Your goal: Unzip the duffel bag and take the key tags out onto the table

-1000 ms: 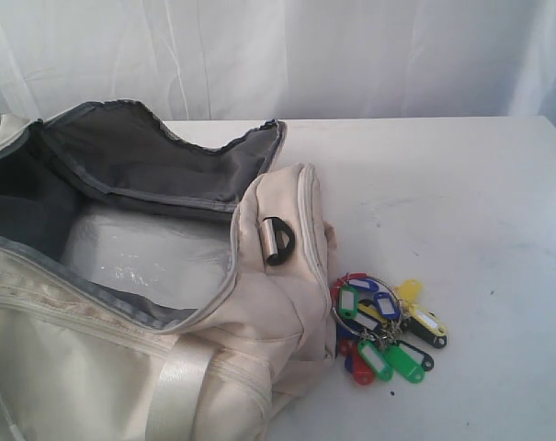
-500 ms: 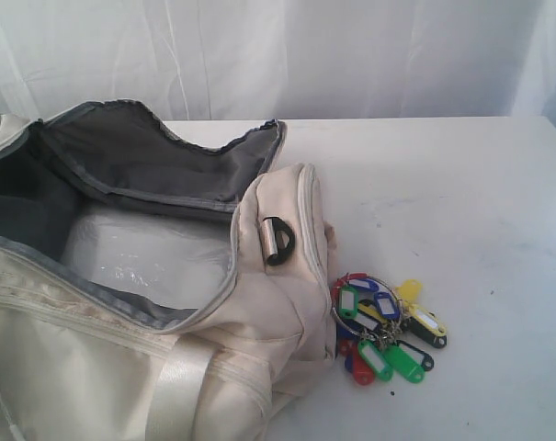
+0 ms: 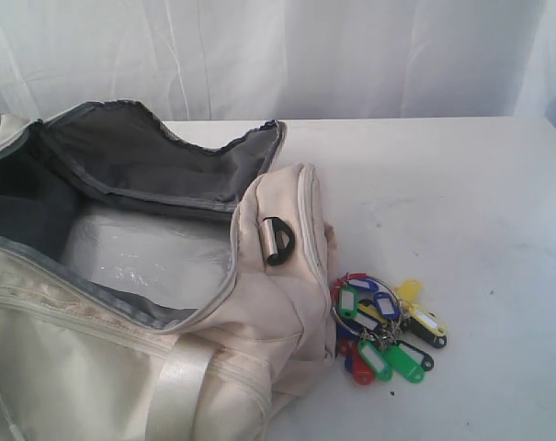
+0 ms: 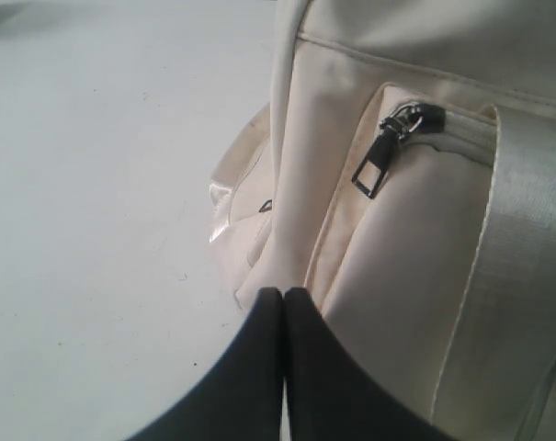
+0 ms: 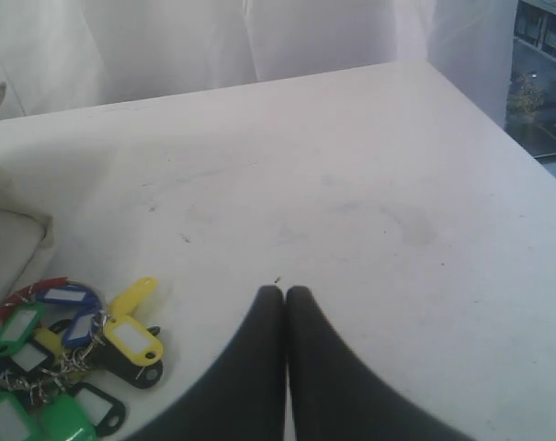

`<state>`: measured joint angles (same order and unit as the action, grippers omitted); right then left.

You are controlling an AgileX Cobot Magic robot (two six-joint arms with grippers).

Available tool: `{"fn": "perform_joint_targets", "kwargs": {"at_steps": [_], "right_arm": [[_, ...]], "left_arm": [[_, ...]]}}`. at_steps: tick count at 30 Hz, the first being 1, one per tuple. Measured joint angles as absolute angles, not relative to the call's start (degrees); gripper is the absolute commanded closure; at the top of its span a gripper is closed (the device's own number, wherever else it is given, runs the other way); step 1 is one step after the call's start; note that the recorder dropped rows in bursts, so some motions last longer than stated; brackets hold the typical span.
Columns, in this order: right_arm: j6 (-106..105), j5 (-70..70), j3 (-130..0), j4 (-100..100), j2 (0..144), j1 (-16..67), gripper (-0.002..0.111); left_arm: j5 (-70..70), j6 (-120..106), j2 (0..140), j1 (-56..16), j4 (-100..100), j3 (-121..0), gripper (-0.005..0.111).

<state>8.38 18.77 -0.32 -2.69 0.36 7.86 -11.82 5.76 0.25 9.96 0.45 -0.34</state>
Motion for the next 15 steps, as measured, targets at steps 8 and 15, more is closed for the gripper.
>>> {"fn": "perform_joint_targets", "kwargs": {"at_steps": [8, 15], "right_arm": [[8.38, 18.77, -0.32, -2.69, 0.36, 4.48, 0.108], [8.38, 18.77, -0.32, -2.6, 0.36, 4.33, 0.108]], "left_arm": [[-11.82, 5.76, 0.25, 9.96, 0.45, -0.34, 0.107], [-11.82, 5.76, 0.25, 9.96, 0.45, -0.34, 0.107]]}}
